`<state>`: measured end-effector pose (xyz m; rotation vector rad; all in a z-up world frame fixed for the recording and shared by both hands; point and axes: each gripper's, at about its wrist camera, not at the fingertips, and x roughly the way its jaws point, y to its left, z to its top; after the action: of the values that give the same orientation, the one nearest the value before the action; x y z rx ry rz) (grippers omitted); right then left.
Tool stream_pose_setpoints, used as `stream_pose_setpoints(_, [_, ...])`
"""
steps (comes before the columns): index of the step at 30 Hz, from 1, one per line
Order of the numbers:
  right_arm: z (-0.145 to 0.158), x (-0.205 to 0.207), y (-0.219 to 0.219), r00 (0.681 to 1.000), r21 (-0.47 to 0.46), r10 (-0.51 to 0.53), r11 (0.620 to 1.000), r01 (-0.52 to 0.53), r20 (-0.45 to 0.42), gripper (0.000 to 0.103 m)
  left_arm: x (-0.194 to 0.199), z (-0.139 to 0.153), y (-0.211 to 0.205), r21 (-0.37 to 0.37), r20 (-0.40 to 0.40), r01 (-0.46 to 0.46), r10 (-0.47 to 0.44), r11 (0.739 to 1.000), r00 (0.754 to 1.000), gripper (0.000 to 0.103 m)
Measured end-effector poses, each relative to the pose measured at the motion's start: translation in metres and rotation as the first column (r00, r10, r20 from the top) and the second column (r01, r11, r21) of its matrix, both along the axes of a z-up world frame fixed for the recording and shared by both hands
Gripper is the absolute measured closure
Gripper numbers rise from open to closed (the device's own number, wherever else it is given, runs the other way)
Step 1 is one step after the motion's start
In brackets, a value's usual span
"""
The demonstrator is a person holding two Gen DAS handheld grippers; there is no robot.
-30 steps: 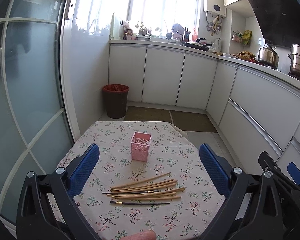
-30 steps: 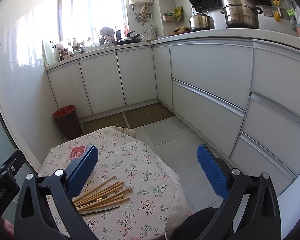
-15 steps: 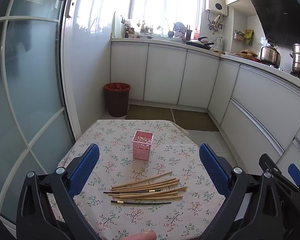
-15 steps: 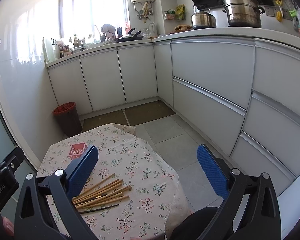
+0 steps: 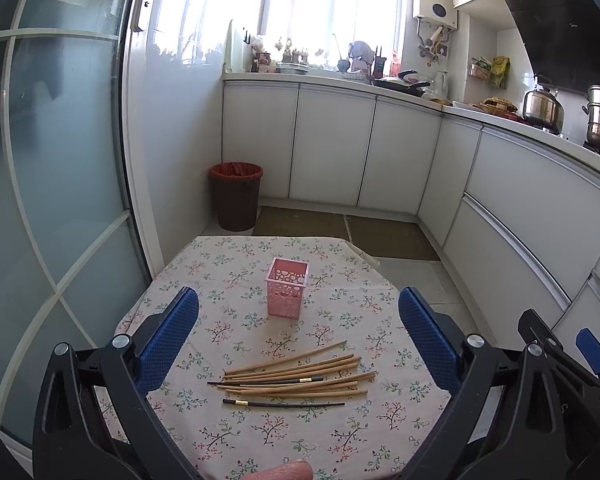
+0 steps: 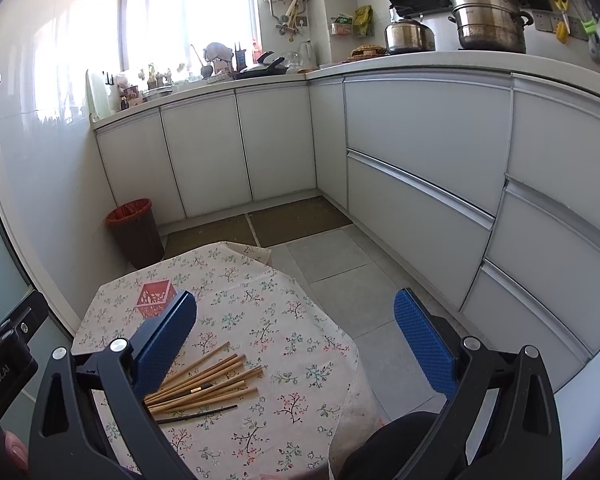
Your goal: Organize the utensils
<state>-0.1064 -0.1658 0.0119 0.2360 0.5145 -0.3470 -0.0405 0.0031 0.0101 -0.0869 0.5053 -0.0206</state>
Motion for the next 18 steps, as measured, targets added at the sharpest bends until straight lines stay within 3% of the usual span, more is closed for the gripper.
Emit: stream_pose_setpoints(18, [-0.0048,0.0031,0.0001,1.000,0.009,0.007,1.000,-0.007,-0.018,0.007,0.0031,-0.0032,-0.0005,0.005,-0.012,-0.004,0.004,1.000,1.000,0.007])
